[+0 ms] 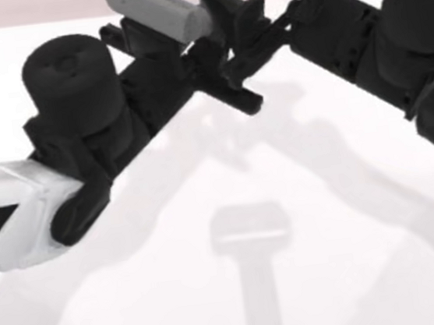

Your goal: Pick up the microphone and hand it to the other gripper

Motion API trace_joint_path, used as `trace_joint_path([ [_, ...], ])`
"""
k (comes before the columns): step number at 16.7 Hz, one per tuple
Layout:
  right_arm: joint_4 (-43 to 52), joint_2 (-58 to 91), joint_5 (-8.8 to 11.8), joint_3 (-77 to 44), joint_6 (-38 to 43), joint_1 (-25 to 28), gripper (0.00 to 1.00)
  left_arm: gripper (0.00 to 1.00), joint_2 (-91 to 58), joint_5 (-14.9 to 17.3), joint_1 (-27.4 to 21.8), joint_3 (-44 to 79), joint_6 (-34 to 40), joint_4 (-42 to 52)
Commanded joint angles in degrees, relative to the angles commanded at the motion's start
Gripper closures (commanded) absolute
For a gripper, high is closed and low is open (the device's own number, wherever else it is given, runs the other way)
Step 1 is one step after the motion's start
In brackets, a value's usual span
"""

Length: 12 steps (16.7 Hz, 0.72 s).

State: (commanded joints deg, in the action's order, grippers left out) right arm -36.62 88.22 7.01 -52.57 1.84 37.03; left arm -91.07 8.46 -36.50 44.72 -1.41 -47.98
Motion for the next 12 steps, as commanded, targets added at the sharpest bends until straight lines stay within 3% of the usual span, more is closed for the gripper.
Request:
trace_joint_path([
  [7,-0.6,4.5,-0.6,-4.3,0.0,0.6,0.00,1.00,0.0,0.0,0.0,0.0,0.0,0.0],
  [12,-0.6,4.5,-0.6,-4.3,0.0,0.6,0.38,1.00,0.0,0.0,0.0,0.0,0.0,0.0],
])
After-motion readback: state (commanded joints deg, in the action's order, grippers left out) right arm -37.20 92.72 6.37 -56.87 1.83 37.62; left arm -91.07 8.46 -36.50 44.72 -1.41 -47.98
